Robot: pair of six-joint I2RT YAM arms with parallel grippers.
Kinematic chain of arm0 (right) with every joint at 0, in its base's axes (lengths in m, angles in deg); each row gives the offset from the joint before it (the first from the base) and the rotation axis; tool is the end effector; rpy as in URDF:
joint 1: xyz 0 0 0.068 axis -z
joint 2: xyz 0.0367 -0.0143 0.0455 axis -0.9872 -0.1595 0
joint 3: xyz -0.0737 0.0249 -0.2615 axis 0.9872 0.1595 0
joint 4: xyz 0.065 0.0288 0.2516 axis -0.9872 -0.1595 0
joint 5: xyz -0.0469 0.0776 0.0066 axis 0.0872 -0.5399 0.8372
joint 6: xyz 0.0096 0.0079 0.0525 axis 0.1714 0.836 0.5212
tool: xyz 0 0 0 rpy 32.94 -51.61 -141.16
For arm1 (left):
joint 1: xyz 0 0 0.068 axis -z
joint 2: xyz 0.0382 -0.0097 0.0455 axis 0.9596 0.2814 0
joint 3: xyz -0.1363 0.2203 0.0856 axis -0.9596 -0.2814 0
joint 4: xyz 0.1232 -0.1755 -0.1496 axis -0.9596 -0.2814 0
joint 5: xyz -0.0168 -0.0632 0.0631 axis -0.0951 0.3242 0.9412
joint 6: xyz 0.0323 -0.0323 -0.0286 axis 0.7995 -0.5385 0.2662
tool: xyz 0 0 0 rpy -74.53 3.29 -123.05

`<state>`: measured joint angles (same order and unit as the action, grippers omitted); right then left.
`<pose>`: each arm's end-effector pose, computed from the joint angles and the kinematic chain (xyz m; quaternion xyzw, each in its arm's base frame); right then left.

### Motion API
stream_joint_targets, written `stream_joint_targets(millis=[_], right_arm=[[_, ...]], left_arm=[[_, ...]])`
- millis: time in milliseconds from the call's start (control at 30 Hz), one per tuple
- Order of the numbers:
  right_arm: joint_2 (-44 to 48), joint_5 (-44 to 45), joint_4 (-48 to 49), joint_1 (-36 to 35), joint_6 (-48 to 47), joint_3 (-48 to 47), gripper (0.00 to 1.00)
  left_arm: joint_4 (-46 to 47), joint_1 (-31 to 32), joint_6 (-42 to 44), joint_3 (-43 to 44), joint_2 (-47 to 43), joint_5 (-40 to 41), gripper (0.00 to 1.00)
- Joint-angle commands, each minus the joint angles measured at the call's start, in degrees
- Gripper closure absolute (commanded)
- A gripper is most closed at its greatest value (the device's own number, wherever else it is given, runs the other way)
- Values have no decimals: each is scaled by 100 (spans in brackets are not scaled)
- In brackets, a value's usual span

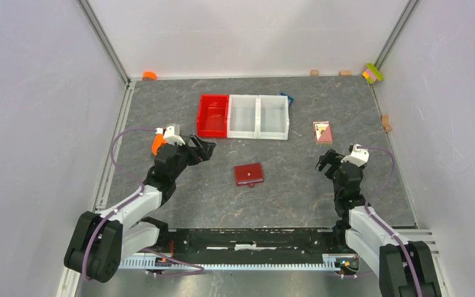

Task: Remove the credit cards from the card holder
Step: Open the card holder at the center of the board.

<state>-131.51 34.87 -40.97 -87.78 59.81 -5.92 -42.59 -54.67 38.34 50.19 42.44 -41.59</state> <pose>0.1651 0.0095 0.1458 0.2143 0.7843 0.0403 0.5808 0.2079 -0.0738 0.1959 -0.0970 0.7877 -0.3017 0.5283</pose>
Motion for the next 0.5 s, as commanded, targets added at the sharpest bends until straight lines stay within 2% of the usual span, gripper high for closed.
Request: stream_joint_targets(millis=[0,167,467], right_arm=[[-118,261,-150,23,149,-257,2],[-164,233,-130,22,186,-250,2],[-675,-296,-69,17,41,-433,2]], left_arm=[[294,8,17,65,158,-264,0],[386,28,62,201,413,-686,0],[110,404,310,462,488,-803,0]])
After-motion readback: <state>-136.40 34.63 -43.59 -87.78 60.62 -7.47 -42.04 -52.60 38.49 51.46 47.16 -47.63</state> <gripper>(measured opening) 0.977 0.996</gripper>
